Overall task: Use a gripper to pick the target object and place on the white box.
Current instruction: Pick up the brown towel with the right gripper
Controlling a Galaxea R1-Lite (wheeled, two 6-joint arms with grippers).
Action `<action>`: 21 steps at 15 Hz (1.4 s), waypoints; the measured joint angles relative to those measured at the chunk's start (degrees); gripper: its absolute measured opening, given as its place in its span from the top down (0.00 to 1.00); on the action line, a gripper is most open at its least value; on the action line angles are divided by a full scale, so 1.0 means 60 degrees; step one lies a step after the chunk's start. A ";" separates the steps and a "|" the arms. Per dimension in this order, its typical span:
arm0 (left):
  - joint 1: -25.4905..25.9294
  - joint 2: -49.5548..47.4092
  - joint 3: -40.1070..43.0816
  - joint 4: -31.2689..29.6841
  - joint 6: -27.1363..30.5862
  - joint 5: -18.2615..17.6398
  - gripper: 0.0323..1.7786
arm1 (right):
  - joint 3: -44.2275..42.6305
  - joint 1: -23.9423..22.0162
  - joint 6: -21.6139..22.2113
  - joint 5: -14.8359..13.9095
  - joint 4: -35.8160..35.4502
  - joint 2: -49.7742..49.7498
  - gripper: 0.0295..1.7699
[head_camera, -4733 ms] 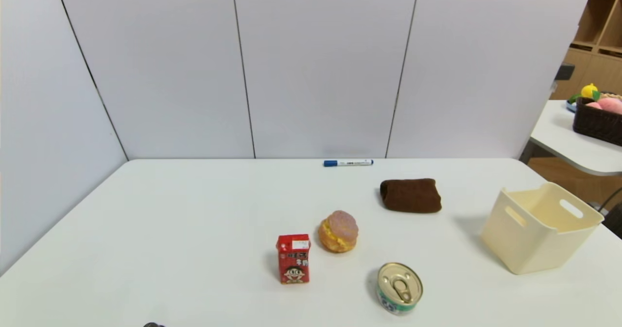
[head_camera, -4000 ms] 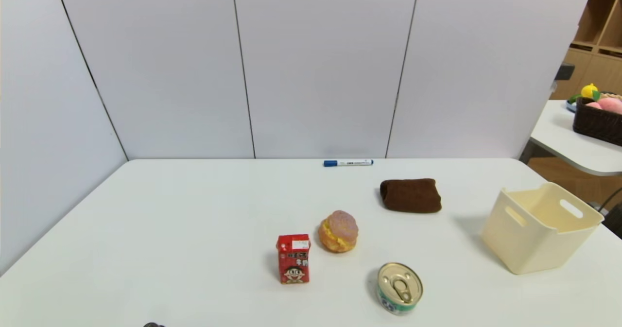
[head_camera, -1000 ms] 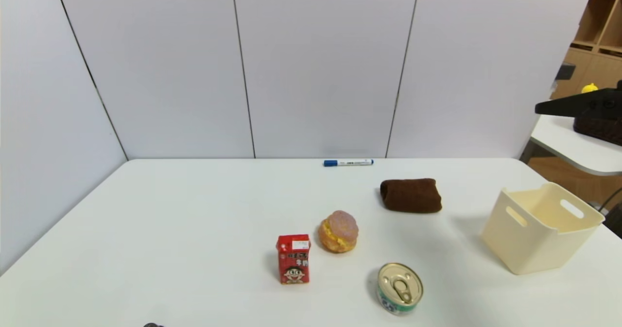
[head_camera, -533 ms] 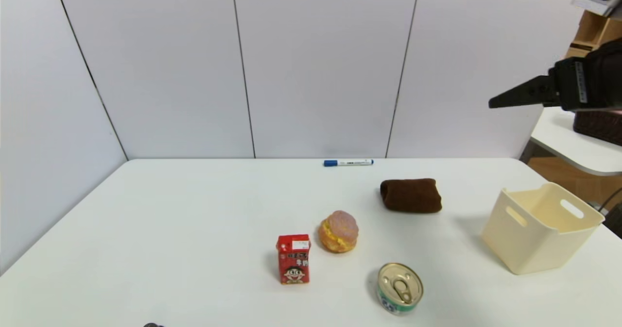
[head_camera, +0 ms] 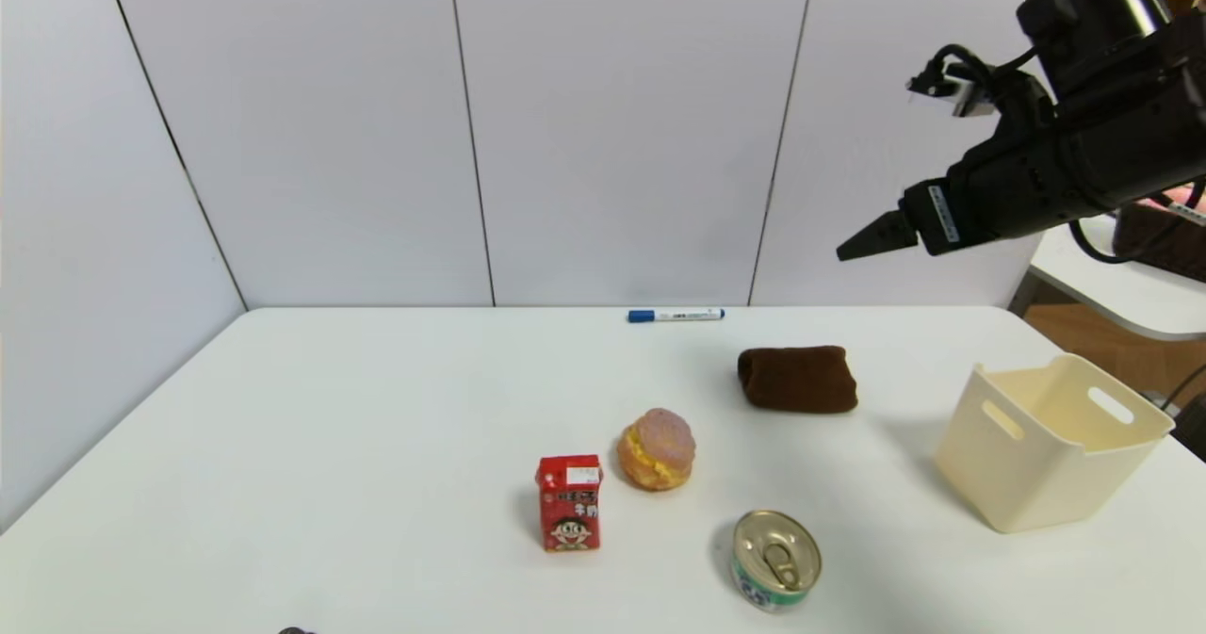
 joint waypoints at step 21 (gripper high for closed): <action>-0.0004 0.0000 0.0000 0.0000 0.0000 0.0000 0.05 | -0.0876 -0.0727 -0.7205 0.4419 0.4212 0.1658 0.03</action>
